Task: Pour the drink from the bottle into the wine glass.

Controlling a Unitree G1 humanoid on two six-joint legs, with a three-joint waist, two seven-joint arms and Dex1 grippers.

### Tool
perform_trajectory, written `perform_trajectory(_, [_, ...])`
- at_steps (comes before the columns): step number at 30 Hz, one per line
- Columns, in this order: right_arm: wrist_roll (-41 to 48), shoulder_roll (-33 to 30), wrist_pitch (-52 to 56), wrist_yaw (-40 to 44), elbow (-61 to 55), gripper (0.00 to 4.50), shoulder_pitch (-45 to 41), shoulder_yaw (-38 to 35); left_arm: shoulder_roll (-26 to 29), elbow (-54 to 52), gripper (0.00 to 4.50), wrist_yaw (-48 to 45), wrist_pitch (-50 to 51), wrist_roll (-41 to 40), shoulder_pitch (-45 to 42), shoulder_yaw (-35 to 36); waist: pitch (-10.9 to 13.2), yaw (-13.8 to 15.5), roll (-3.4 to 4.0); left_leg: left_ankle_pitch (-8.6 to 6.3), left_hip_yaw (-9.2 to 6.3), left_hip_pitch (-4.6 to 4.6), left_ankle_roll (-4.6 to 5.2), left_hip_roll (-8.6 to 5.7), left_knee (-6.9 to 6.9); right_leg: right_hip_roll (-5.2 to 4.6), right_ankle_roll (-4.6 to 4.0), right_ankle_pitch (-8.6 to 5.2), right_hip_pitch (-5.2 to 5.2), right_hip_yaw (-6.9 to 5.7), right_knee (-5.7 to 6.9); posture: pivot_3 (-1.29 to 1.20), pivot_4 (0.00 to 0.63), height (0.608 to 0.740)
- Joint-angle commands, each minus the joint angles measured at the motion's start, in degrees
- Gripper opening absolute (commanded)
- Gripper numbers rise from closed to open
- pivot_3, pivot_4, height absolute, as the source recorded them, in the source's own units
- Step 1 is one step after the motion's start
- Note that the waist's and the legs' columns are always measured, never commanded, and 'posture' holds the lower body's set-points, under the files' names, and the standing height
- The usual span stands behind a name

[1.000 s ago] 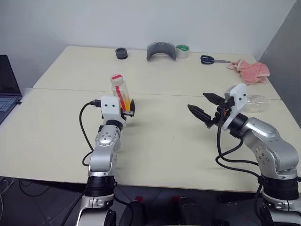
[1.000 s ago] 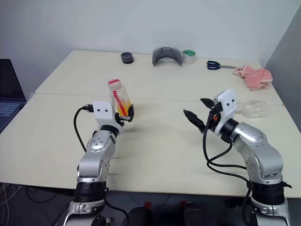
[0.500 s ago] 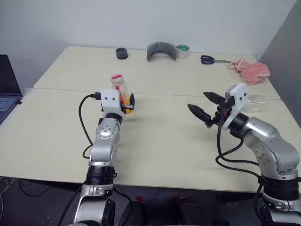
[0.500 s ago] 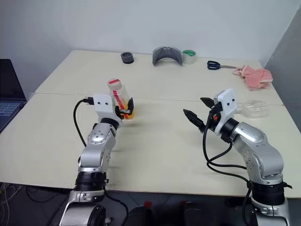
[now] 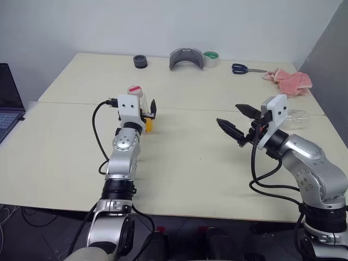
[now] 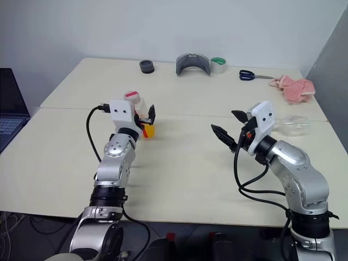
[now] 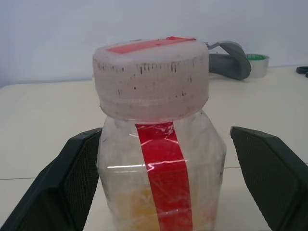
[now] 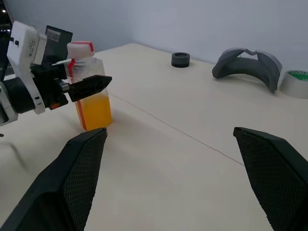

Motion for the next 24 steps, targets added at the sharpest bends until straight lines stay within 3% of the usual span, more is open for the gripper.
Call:
perform_trajectory(1, [1.42, -0.51, -0.07, -0.63, -2.87, 4.5, -0.4, -1.3, 1.0, 1.22, 4.49, -0.33, -2.73, -0.18, -2.6, 0.48, 0.0, 0.0, 0.0, 0.0, 0.0, 0.0, 0.0, 0.0, 0.0, 0.0, 0.0, 0.0, 0.0, 0.0, 0.0, 0.0, 0.15, 0.74])
perform_trajectory(24, [3.11, -1.45, 0.16, -2.48, -3.38, 4.5, 0.79, -1.93, 1.58, 5.67, 4.49, -0.98, -6.92, -1.12, -4.67, 0.51, 0.0, 0.02, 0.0, 0.0, 0.0, -0.01, 0.0, 0.0, 0.0, 0.0, 0.0, 0.0, -0.01, -0.01, 0.0, 0.0, 0.15, 0.74])
